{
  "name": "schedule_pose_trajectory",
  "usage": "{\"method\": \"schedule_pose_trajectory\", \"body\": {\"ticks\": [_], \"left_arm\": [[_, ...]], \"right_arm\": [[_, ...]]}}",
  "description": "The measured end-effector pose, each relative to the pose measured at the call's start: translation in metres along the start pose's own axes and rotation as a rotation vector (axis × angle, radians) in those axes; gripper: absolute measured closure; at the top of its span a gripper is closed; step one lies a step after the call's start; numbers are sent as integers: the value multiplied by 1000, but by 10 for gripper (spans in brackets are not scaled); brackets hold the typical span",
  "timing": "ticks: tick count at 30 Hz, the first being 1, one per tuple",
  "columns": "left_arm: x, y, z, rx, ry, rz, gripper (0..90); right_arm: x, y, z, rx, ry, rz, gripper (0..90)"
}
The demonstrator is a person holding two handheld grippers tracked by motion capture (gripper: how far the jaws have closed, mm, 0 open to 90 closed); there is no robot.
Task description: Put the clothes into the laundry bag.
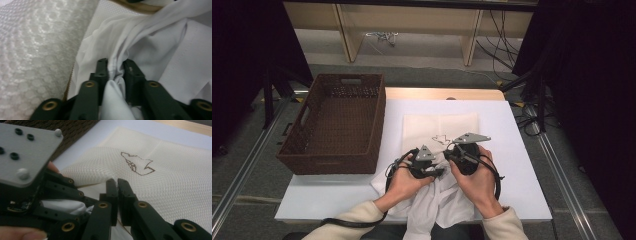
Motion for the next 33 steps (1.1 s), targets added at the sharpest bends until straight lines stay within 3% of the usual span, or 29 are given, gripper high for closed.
{"method": "schedule_pose_trajectory", "body": {"ticks": [2, 4, 5, 6, 9, 11, 14, 16, 18, 21, 22, 29, 32, 33], "left_arm": [[3, -6, 1, 25, -4, -11, 603], [4, -17, 3, 50, 25, -13, 466], [6, -26, 5, 71, 10, -22, 423], [7, -31, 6, 86, -3, -30, 386], [13, -50, 10, 122, 32, -51, 331], [21, -60, 7, 103, 20, -60, 313], [25, -57, -2, 57, 80, -23, 292], [25, -49, -10, 29, 110, -7, 295], [25, -38, -20, -32, 120, -18, 317], [26, -23, -30, -77, 125, -18, 375], [25, -19, -32, -87, 121, -12, 396], [28, -9, -35, -116, 149, -7, 601], [28, -8, -34, -115, 142, -5, 653], [28, -9, -34, -115, 139, -8, 674]], "right_arm": [[-1, -2, 0, -8, 13, 0, 890], [0, -1, 0, -4, 16, -9, 890], [2, -1, 1, 8, -6, -11, 890], [2, -1, 1, 2, 5, -6, 890], [3, -2, 1, 0, 13, -7, 890], [3, -2, 1, 0, 14, -8, 890], [2, -2, 1, -6, 10, -5, 890], [2, -3, 1, -11, 23, -6, 889], [3, -1, 1, 2, -2, -6, 890], [4, 0, 1, 9, -25, -3, 889], [3, -1, 1, 2, -13, -3, 889], [2, -1, 1, -2, -5, -6, 889], [1, -1, 1, -5, 12, 4, 890], [2, 0, 1, 4, -10, -2, 890]]}}
Point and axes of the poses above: each handheld gripper's, and its own axes: y roughly forward along the jaws, z roughly out of its top, x roughly to its right, the point moved 4 cm from there along y, roughly forward along the jaws
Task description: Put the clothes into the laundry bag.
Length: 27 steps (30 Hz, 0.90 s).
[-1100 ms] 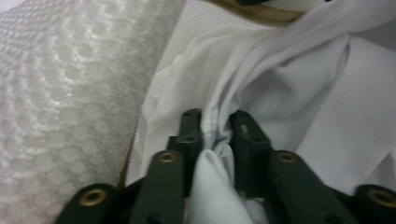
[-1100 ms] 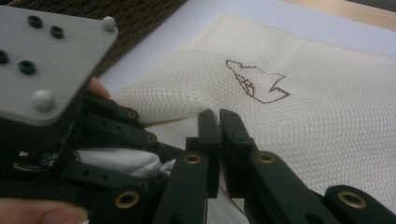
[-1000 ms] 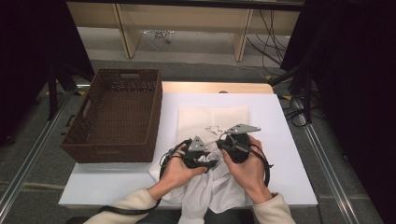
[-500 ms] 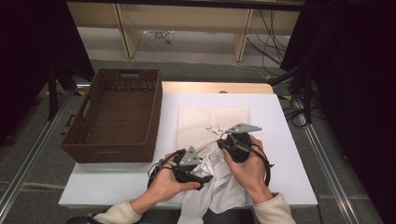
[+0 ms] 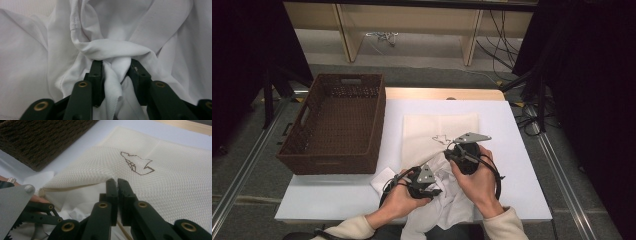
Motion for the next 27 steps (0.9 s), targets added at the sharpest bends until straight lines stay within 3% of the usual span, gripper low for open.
{"method": "schedule_pose_trajectory", "body": {"ticks": [4, 9, 10, 13, 14, 17, 18, 19, 21, 22, 23, 26, 27], "left_arm": [[-3, -3, 0, 18, -21, 4, 793], [-4, -4, 2, 21, -49, 1, 820], [-3, -4, 3, 28, -65, -18, 821], [-5, -8, 8, 76, -114, -30, 825], [-6, -9, 10, 81, -116, -36, 826], [-5, -15, 21, 135, -150, -43, 827], [-6, -18, 26, 159, -145, -45, 827], [-7, -20, 30, 169, -149, -40, 828], [-10, -23, 38, 213, -157, -12, 827], [-13, -24, 42, 214, -144, 13, 828], [-15, -23, 43, 211, -140, 23, 827], [-25, -10, 41, 196, -124, 57, 824], [-27, -3, 37, 170, -151, 70, 822]], "right_arm": [[-2, -1, -1, -14, 15, -3, 890], [-2, 0, 0, -13, 11, -1, 889], [-3, -1, 0, -13, 23, -8, 890], [-3, -1, 0, -9, 27, 0, 890], [-1, 0, 1, 8, -13, 0, 890], [-3, -3, 2, 17, -24, -4, 890], [-4, -5, 3, 10, -16, -10, 890], [-6, -6, 3, 13, 4, -5, 890], [-7, -8, 4, 27, -11, -2, 890], [-8, -9, 4, 36, 3, -5, 890], [-6, -9, 5, 41, -30, -4, 891], [-8, -11, 6, 39, -10, 2, 891], [-7, -10, 6, 39, -19, 4, 891]]}}
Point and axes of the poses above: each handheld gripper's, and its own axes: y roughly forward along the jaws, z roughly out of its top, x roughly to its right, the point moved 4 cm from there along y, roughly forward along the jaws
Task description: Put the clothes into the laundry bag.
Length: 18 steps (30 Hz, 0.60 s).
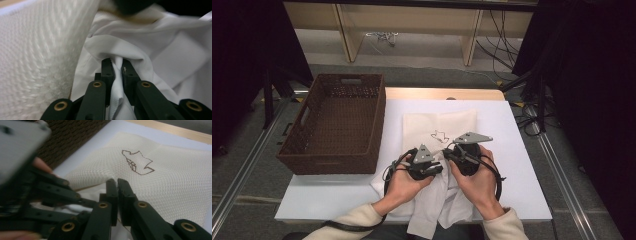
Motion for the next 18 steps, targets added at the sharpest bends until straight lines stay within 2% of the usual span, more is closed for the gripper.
{"method": "schedule_pose_trajectory", "body": {"ticks": [2, 3, 4, 5, 6, 7, 9, 11, 13, 14, 15, 17, 18], "left_arm": [[-3, 9, -8, -17, -4, -2, 812], [-4, 10, -11, -35, 25, 4, 798], [-3, 10, -12, -33, 25, -5, 774], [-1, 10, -12, -9, 17, -5, 747], [-1, 7, -11, -9, 22, -8, 707], [1, 4, -10, 5, 10, -20, 658], [1, -5, -8, 12, 15, -22, 563], [2, -15, -7, 16, 21, -32, 467], [6, -27, -6, 20, 12, -51, 396], [8, -33, -6, 26, 14, -46, 367], [10, -40, -6, 25, 17, -70, 347], [14, -50, -6, 39, 30, -71, 311], [15, -53, -6, 41, 32, -68, 298]], "right_arm": [[-1, 0, -2, -15, 26, 0, 891], [0, 1, -2, -20, 22, 2, 891], [2, 3, -2, -16, 10, 8, 890], [2, 3, -3, -22, 13, 5, 891], [2, 4, -3, -25, 16, 9, 891], [2, 4, -3, -23, 26, 13, 891], [3, 3, -3, -21, 15, 6, 891], [2, 2, -2, -23, 33, 3, 890], [4, 3, -2, -12, 21, 8, 890], [4, 3, -2, -10, 15, 4, 890], [5, 4, -2, -3, -1, 4, 890], [2, 3, -2, -23, 29, 7, 890], [3, 3, -2, -16, 23, 7, 890]]}}
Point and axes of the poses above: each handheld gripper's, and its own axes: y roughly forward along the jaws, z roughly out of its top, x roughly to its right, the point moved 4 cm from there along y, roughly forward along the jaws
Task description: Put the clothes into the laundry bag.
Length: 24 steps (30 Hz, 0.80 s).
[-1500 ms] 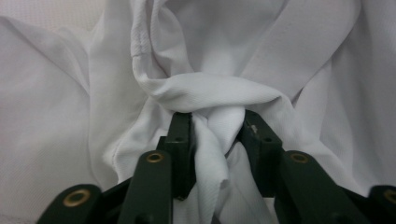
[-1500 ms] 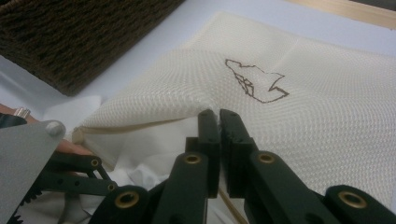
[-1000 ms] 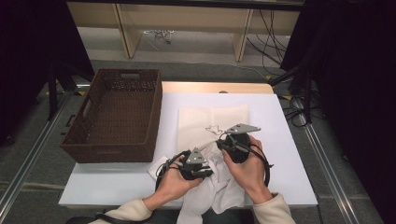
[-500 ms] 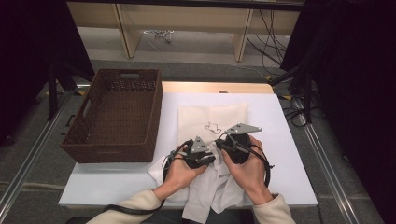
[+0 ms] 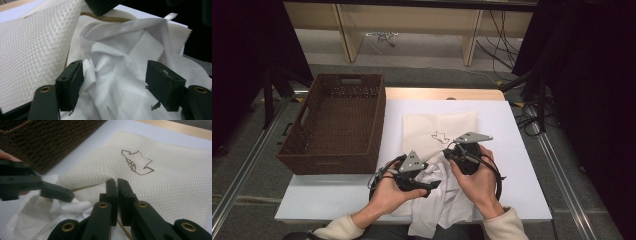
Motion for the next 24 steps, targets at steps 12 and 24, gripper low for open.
{"method": "schedule_pose_trajectory", "body": {"ticks": [12, 24], "left_arm": [[7, 31, -44, -204, 152, 44, 397], [5, 39, -43, -170, 91, -22, 829]], "right_arm": [[1, 1, -1, -17, 3, -3, 890], [0, 1, -2, -19, -10, -4, 890]]}}
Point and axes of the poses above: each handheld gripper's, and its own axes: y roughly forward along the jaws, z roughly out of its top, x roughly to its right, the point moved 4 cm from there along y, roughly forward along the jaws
